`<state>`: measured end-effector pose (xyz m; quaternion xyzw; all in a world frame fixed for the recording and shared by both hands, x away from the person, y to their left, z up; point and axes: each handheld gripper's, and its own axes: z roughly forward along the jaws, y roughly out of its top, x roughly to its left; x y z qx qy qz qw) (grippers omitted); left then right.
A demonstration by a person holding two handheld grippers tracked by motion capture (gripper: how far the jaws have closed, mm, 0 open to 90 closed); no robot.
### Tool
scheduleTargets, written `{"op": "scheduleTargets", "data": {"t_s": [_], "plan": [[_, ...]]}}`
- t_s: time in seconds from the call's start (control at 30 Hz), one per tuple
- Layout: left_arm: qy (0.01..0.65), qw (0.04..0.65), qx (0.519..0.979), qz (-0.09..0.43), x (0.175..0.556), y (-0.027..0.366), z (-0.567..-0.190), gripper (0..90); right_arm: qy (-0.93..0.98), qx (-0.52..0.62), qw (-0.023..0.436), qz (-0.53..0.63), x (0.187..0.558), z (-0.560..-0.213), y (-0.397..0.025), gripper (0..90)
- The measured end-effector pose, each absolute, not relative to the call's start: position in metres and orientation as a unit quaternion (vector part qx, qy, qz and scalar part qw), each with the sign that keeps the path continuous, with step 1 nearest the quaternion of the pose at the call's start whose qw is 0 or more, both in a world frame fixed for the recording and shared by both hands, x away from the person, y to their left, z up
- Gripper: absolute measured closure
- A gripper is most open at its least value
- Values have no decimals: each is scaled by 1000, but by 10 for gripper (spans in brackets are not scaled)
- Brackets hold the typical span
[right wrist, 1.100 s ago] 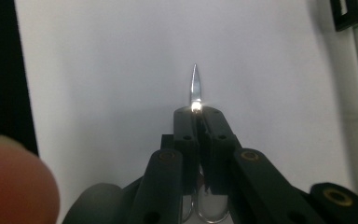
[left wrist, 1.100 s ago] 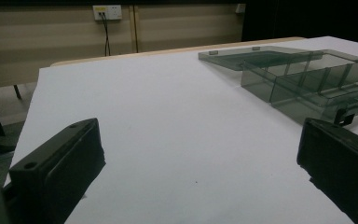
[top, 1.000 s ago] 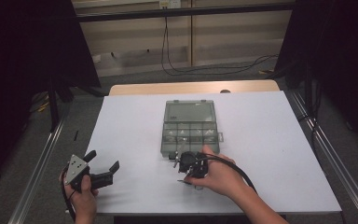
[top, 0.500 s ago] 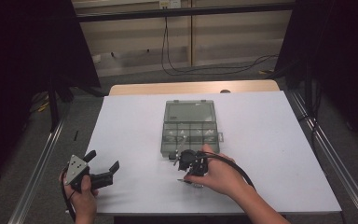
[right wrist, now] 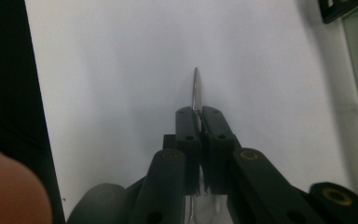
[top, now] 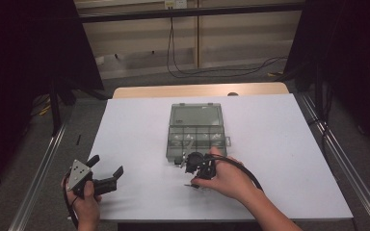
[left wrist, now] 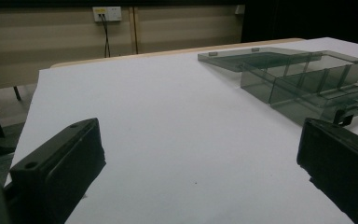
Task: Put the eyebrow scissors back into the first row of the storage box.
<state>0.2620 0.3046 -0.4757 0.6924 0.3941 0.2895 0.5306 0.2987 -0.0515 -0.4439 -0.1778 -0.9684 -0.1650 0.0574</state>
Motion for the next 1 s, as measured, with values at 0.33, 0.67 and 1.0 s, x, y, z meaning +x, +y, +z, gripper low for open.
{"op": "scheduleTargets", "data": {"t_s": [0.33, 0.67, 1.0], "plan": [[399, 532, 688, 290, 262, 304, -476, 2, -973, -167, 41, -152, 298, -443, -50, 876], [400, 534, 687, 289, 262, 304, -476, 2, -978, -150, 28, -140, 292, -444, -46, 896], [398, 532, 689, 291, 261, 304, -476, 2, -975, -151, 23, -162, 296, -435, -53, 896]]}}
